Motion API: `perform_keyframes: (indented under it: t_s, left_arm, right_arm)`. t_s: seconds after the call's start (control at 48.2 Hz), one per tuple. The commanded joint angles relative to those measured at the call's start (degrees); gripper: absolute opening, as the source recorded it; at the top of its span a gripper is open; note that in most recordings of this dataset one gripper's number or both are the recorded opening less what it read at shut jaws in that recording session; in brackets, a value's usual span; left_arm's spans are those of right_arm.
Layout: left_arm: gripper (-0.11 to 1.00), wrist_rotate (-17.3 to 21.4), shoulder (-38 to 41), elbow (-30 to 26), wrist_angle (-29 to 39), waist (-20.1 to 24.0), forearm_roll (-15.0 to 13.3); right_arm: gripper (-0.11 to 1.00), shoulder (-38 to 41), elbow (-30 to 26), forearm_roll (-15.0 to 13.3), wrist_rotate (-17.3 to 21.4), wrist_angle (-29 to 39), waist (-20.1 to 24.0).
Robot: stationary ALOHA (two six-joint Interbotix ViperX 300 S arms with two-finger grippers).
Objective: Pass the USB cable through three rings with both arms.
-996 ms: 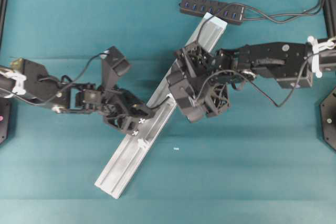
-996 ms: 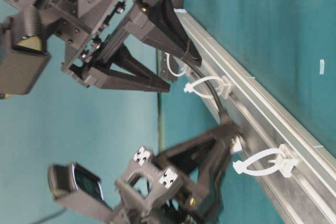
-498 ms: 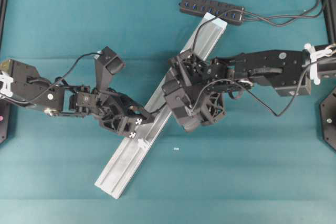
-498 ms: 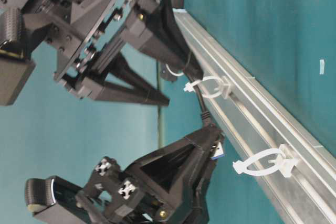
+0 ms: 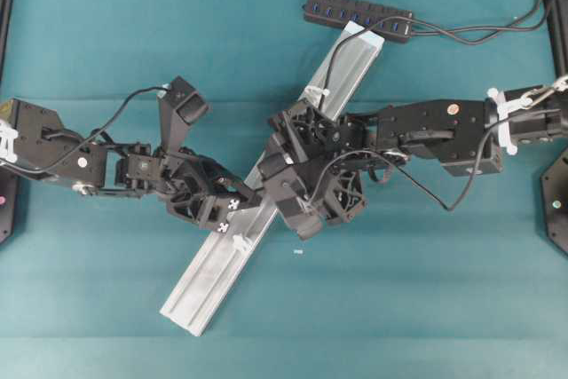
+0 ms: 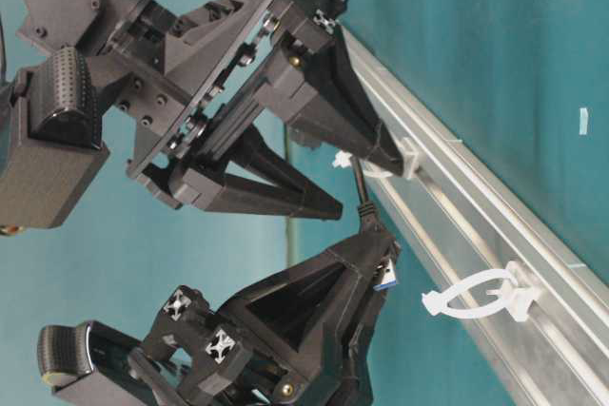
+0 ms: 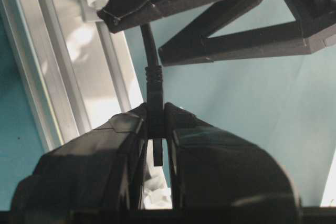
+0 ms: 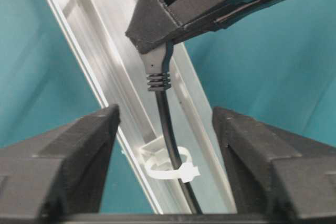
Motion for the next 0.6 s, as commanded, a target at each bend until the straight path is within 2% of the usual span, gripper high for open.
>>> perform_keyframes:
  t_s: [0.0,0.083,0.187,0.249,0.581]
  left_arm:
    - [0.1,0.18,-2.9,-0.88,0.53,-0.26,0.09]
    - [0.1,0.26,-2.9,-0.88,1.14,-0.26,0.09]
    - [0.1,0.26,-2.9,-0.97,1.41,-0.26,0.09]
    - [0.1,0.26,-2.9,-0.97,1.41,-0.18,0.09]
    - [0.1,0.26,-2.72,-1.58,1.05,0.0,0.09]
  right_arm:
    - [0.68,0.26,-0.53,-0.62,0.35,0.0,0.18]
    - [0.5,0.26,-0.62,-1.58,0.35,0.62,0.18]
    - [0.19,0.44,-0.79,-2.55,0.35,0.79,0.18]
    - [0.08,0.53,-1.05,-2.99,0.35,0.79,0.0]
    - [0.07,1.49,-3.25,-2.99,0.35,1.67,0.0]
